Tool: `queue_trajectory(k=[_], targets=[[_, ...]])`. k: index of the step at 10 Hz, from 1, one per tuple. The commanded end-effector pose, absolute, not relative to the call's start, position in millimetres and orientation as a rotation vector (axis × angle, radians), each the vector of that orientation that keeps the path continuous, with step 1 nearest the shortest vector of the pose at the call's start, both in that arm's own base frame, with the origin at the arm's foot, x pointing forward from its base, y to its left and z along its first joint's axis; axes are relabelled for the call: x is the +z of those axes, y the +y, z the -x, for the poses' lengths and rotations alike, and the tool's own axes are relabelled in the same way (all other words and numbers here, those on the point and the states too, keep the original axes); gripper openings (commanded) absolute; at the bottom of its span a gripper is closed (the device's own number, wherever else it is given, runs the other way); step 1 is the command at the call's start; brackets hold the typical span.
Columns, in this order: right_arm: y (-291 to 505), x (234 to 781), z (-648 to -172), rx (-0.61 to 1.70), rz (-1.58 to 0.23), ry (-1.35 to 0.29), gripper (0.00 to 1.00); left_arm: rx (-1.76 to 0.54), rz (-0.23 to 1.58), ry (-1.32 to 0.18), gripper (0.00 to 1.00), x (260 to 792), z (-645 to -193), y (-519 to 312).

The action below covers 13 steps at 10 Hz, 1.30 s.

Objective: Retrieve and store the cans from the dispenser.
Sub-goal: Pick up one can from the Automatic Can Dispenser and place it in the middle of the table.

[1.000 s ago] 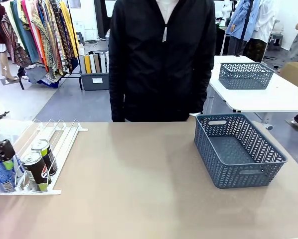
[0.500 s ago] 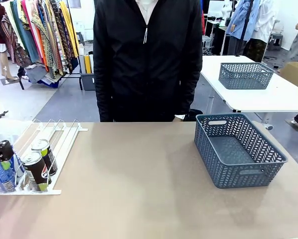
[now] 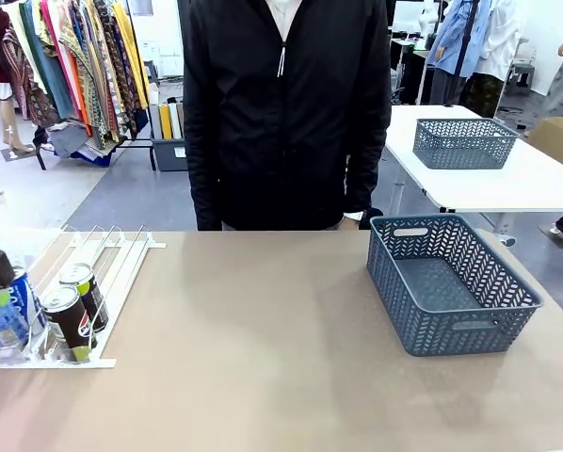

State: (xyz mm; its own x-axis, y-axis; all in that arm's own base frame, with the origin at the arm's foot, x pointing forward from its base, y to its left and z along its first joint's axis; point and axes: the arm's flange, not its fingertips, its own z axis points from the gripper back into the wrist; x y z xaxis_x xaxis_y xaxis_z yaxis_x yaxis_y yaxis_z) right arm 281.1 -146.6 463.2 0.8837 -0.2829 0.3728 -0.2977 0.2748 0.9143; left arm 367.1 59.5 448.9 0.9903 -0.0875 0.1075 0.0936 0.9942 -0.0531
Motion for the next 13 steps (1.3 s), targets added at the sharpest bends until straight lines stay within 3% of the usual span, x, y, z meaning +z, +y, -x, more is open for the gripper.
queue_trajectory(k=[1, 4, 6, 7, 11, 13], targets=[[-145, 467, -284, 0.012, -1.330, -0.550, 1.00, -0.156, 0.010, -0.192, 0.00, 509, -334, 57], [-145, 467, -284, 0.012, -1.330, -0.550, 1.00, -0.245, 0.072, -0.350, 0.00, 571, -289, 61], [-145, 467, -284, 0.012, -1.330, -0.550, 1.00, -0.182, 0.129, -0.405, 0.00, 578, -275, 74], [-145, 467, -284, 0.012, -1.330, -0.550, 1.00, -0.211, 0.041, -0.350, 0.00, 581, -282, 59], [-145, 467, -284, 0.012, -1.330, -0.550, 1.00, -0.208, 0.061, -0.354, 0.00, 578, -279, 62], [-145, 467, -284, 0.012, -1.330, -0.550, 1.00, -0.264, 0.032, -0.432, 0.00, 598, -321, -15]])
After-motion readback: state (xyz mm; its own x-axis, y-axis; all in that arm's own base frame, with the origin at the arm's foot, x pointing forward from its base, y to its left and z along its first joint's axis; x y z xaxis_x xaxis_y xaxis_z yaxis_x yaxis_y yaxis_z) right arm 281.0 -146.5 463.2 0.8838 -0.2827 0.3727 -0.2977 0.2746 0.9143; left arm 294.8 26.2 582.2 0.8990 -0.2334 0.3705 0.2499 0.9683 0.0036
